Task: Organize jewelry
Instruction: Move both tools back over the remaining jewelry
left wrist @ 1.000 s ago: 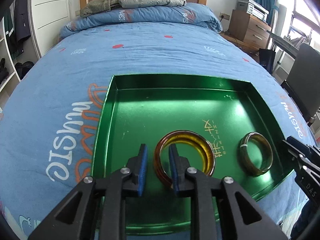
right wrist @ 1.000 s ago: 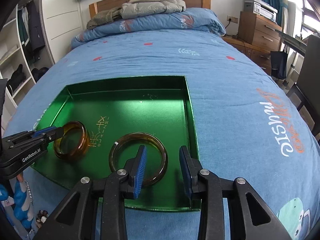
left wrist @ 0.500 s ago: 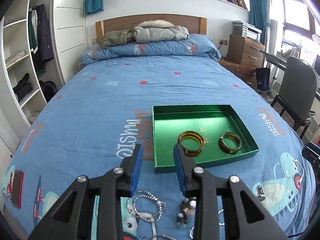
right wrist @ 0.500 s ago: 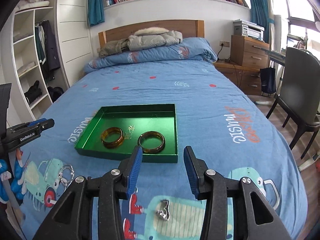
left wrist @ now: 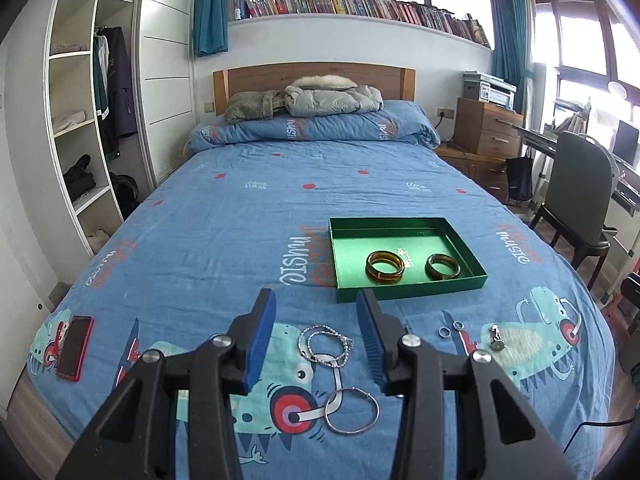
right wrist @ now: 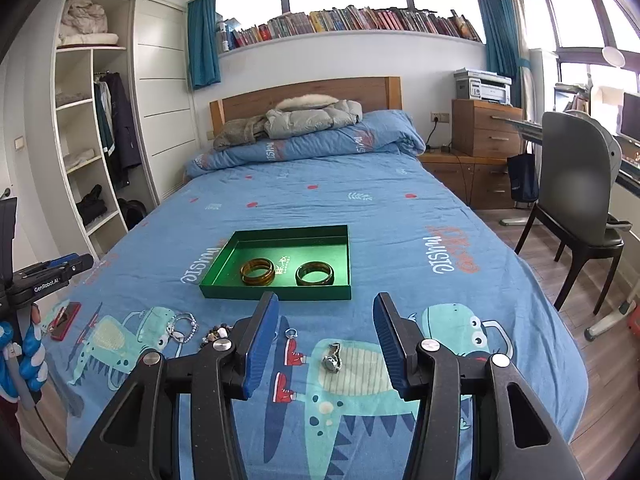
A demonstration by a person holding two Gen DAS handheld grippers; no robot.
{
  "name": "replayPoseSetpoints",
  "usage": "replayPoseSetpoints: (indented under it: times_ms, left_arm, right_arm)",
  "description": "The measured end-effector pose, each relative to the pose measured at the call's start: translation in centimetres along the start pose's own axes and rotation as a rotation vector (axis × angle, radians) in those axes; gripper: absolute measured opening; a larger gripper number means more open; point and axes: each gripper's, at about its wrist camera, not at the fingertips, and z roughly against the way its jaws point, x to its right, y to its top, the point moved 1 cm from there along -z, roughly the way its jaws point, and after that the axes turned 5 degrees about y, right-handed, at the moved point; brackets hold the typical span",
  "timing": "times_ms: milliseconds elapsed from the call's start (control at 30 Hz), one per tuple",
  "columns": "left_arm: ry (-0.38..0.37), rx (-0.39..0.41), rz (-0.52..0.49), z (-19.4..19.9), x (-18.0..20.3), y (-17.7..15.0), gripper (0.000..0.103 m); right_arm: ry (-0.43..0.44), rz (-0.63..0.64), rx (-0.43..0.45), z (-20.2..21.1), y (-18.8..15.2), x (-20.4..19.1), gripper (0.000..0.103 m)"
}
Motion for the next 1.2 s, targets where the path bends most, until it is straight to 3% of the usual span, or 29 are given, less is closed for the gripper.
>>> replayPoseSetpoints:
  times_ms: [200,633,1200]
  left_arm:
    - [0.007,0.028,0.008,2.8,-0.8,-1.5,0.040]
    - [0.058,0.040,0.022,5.5,-0.1,-4.7,0.040]
    - [0.109,0.026,-0.056,4.3,2.6,-6.7,0.041]
  right_arm:
    - [-0.001,0.003,0.033,2.8,-0.8,0.0,0.049]
    - [0.020,-0.008,0.015,3.8,-3.4,-0.8,0.053]
    - [0.012,-0.004,-0.008,2.5,-5.0,-1.0,0.054]
